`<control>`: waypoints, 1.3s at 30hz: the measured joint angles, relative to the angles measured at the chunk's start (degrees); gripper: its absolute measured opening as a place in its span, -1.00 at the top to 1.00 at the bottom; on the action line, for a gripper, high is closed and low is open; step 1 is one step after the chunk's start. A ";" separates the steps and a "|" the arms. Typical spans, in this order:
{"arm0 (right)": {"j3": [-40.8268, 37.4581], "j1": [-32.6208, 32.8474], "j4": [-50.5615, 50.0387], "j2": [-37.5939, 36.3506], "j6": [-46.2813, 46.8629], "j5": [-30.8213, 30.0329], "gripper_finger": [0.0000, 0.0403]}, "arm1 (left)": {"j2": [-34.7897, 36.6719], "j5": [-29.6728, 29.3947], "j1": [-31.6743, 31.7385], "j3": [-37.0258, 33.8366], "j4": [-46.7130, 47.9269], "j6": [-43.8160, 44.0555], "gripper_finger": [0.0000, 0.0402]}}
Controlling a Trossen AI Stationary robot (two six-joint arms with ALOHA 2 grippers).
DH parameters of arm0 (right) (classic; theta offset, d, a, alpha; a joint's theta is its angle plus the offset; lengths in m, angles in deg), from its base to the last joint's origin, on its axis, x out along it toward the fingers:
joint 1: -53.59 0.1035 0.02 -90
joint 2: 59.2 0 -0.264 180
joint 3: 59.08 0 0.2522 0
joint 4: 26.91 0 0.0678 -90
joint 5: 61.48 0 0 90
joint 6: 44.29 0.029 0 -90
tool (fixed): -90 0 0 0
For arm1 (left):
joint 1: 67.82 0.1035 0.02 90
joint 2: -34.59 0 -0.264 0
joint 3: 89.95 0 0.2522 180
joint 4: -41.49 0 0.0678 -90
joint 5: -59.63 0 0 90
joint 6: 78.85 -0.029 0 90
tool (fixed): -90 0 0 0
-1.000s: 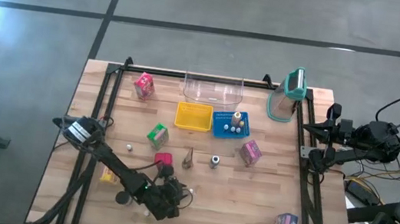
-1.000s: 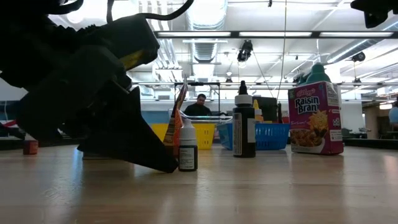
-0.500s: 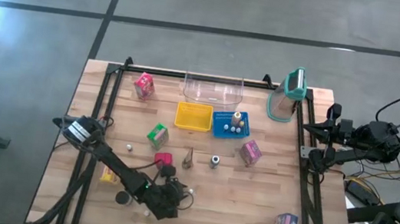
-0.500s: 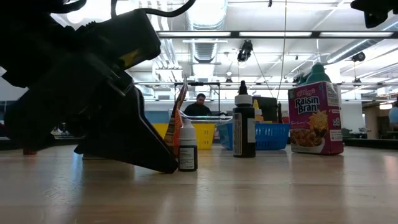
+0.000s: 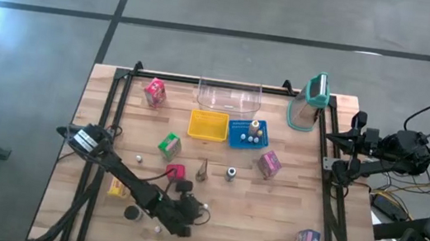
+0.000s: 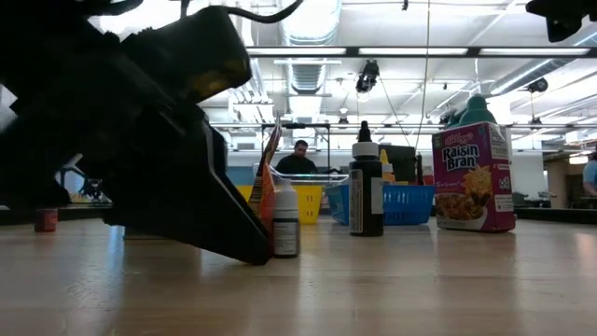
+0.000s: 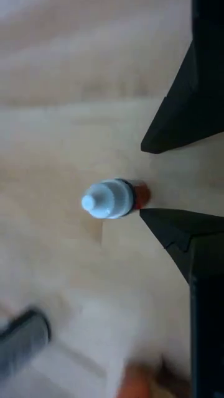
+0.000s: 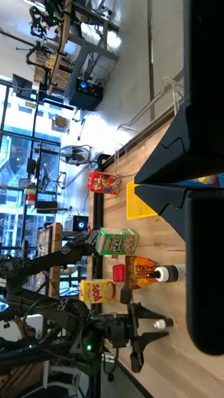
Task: Pick & Place Kitchen Items
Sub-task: Move the red food coloring bottle
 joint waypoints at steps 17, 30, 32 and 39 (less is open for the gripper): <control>0.00 0.01 -0.01 0.00 0.00 0.00 0.96 | -0.07 2.82 0.91 -0.02 -1.37 -2.75 0.16; 0.00 0.00 -0.02 0.00 -0.02 0.00 0.96 | -0.09 4.32 3.41 -0.02 -1.73 -3.15 -0.09; 0.00 0.00 0.00 0.00 0.00 0.00 0.96 | -0.09 4.38 3.61 -0.04 -1.90 -3.20 -0.09; 0.00 0.01 -0.01 0.00 0.00 0.00 0.96 | -0.15 4.52 3.96 -0.10 -2.72 -3.35 -0.04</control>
